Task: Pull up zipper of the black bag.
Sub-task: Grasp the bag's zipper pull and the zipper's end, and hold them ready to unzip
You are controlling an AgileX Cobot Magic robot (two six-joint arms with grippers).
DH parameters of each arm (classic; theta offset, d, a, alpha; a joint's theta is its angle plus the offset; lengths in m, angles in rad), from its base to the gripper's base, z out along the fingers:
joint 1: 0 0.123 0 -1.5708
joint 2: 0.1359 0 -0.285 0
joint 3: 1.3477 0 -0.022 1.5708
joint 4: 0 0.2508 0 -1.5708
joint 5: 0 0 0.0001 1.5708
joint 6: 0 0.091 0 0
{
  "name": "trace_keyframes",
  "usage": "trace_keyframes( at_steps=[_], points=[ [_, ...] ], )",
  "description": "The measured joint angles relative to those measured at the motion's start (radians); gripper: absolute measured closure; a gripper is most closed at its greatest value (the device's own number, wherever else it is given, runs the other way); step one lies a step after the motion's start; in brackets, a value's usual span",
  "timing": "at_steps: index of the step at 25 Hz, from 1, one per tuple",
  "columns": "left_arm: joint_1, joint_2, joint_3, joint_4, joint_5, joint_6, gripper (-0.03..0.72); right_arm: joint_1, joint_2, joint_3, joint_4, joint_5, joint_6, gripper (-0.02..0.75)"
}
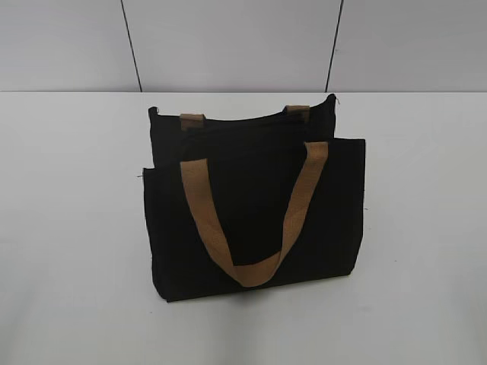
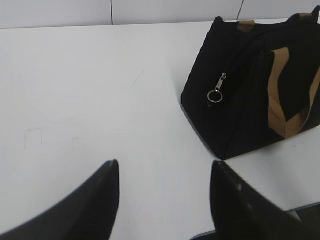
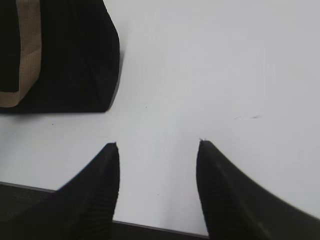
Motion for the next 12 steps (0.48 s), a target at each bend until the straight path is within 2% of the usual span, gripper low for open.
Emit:
trace_keyframes(
  at_steps=[12],
  points=[
    [0.0, 0.0, 0.0, -0.005, 0.0, 0.0, 0.253, 0.0, 0.0, 0.0, 0.001, -0.001, 0.0, 0.346]
  ],
)
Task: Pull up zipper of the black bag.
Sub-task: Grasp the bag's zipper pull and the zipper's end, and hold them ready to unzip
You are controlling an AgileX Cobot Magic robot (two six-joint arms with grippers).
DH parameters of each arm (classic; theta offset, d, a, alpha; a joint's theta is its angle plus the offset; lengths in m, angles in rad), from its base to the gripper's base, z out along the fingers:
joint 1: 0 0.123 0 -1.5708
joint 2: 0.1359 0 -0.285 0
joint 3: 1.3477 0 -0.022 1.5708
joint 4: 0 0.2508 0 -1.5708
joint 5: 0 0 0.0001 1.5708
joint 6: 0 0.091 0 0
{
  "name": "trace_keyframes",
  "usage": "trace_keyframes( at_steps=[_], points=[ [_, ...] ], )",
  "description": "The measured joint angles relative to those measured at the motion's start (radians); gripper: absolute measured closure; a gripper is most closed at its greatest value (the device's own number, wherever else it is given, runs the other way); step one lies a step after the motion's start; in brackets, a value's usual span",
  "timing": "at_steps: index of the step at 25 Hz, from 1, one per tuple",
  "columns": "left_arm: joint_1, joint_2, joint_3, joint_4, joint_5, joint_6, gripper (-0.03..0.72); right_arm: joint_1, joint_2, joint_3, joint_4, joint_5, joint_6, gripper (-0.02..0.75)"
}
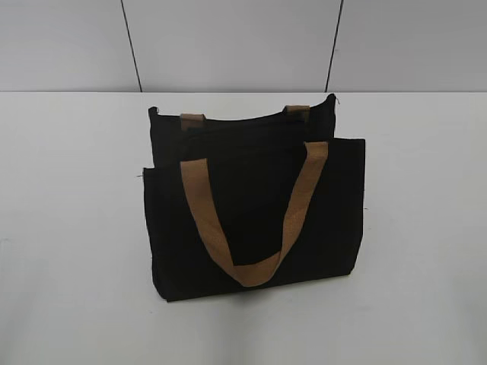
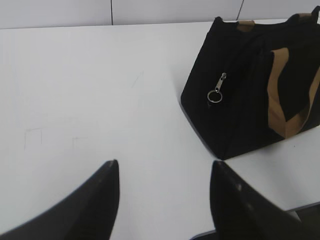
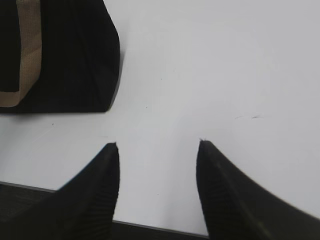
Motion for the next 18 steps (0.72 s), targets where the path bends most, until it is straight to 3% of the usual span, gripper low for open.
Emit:
trace_keyframes(
  at_steps=[10, 18],
  points=[
    [0.0, 0.015, 0.0, -0.016, -0.004, 0.0, 0.251, 0.0, 0.0, 0.0, 0.0, 0.0, 0.0, 0.346],
    [0.0, 0.372, -0.076, -0.027, 0.023, -0.004, 0.185, 0.0, 0.0, 0.0, 0.03, 0.0, 0.0, 0.346]
  ],
)
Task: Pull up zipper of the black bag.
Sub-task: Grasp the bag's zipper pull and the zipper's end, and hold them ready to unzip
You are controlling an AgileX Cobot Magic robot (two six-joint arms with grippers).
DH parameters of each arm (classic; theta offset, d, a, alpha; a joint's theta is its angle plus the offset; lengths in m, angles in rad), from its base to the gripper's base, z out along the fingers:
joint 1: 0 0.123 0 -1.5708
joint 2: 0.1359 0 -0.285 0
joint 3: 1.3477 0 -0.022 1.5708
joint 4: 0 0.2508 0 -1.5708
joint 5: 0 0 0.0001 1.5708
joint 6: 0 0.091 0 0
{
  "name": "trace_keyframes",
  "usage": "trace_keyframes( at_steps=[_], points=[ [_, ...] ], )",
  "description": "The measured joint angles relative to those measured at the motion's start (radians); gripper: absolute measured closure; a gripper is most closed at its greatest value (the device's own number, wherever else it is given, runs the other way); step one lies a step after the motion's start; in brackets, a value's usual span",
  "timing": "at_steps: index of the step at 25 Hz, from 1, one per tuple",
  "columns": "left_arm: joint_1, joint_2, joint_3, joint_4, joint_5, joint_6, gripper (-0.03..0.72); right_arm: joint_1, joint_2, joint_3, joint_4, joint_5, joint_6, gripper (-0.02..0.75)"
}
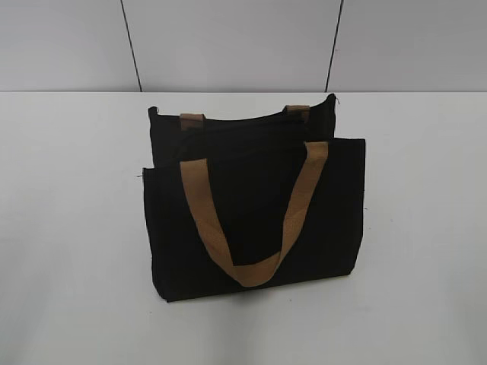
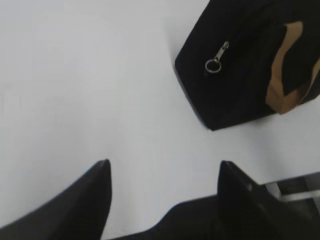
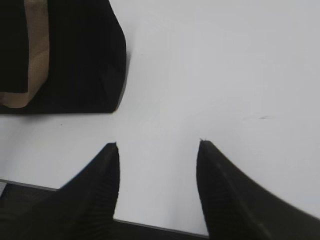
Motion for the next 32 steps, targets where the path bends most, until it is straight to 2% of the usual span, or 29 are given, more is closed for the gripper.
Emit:
trace_keyframes(
  at_steps=[5, 8, 15, 23, 29, 32],
  points=[
    [0.0, 0.236, -0.011, -0.01, -0.138, 0.169, 0.208, 0.0, 0.0, 0.0, 0.013, 0.0, 0.0, 0.346],
    [0.0, 0.373, -0.012, -0.075, -0.218, 0.305, 0.231, 0.0, 0.012, 0.0, 0.014, 0.003, 0.0, 0.346],
    [0.0, 0.695, -0.013, -0.375, -0.332, 0.869, 0.25, 0.0, 0.172, 0.0, 0.014, 0.006, -0.022, 0.346],
    [0.0, 1.024, -0.013, -0.717, -0.47, 1.402, 0.26, 0.0, 0.206, 0.0, 0.015, 0.006, -0.056, 0.346],
    [0.0, 1.224, -0.014, -1.031, -0.455, 1.927, 0.27, 0.0, 0.206, 0.0, 0.015, 0.006, -0.064, 0.346],
    [0.0, 1.287, -0.014, -1.189, -0.394, 2.098, 0.272, 0.0, 0.206, 0.0, 0.015, 0.006, -0.077, 0.346]
  ],
)
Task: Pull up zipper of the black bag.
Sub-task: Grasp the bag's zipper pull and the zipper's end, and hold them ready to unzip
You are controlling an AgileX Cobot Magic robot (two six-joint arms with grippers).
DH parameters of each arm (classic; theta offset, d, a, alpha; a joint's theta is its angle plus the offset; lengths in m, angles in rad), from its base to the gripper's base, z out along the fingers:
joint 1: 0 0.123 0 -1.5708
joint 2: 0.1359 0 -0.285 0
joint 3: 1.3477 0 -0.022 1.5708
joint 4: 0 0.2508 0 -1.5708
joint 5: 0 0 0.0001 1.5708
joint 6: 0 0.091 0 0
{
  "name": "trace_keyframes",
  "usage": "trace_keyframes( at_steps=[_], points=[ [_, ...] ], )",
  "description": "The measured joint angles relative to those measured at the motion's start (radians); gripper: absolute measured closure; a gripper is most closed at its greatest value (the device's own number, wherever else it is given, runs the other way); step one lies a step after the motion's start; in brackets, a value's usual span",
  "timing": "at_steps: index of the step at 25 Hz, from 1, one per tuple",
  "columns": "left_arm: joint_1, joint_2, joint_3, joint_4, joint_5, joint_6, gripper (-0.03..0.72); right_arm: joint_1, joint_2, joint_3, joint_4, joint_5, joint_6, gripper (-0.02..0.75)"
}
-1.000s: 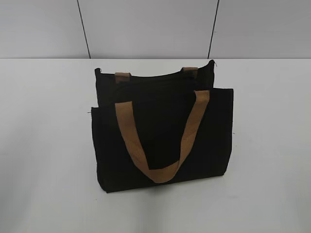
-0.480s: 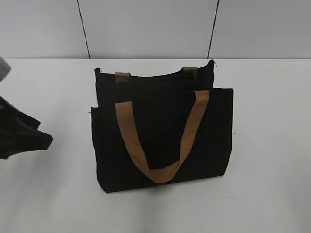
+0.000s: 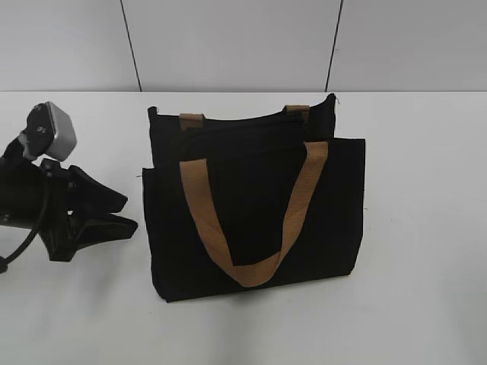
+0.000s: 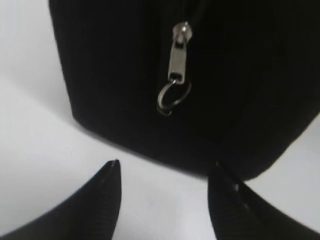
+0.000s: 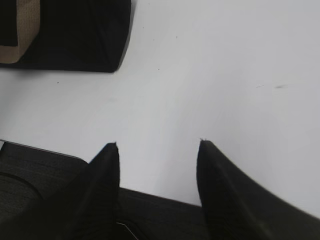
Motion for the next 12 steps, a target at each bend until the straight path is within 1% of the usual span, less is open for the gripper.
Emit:
trace_keyframes(
  at_steps=[2, 4, 10, 12],
  points=[
    [0.0, 0.039, 0.0, -0.087, 0.019, 0.071, 0.272, 0.0, 0.0, 0.0, 0.0, 0.0, -0.004, 0.346],
    [0.0, 0.071, 0.0, -0.13, 0.03, 0.137, 0.272, 0.0, 0.0, 0.0, 0.001, 0.0, -0.005, 0.346],
    [0.0, 0.142, 0.0, -0.178, 0.069, 0.223, 0.272, 0.0, 0.0, 0.0, 0.001, 0.0, -0.008, 0.345],
    [0.0, 0.155, 0.0, -0.216, 0.088, 0.258, 0.272, 0.0, 0.0, 0.0, 0.001, 0.0, -0.008, 0.345]
  ],
)
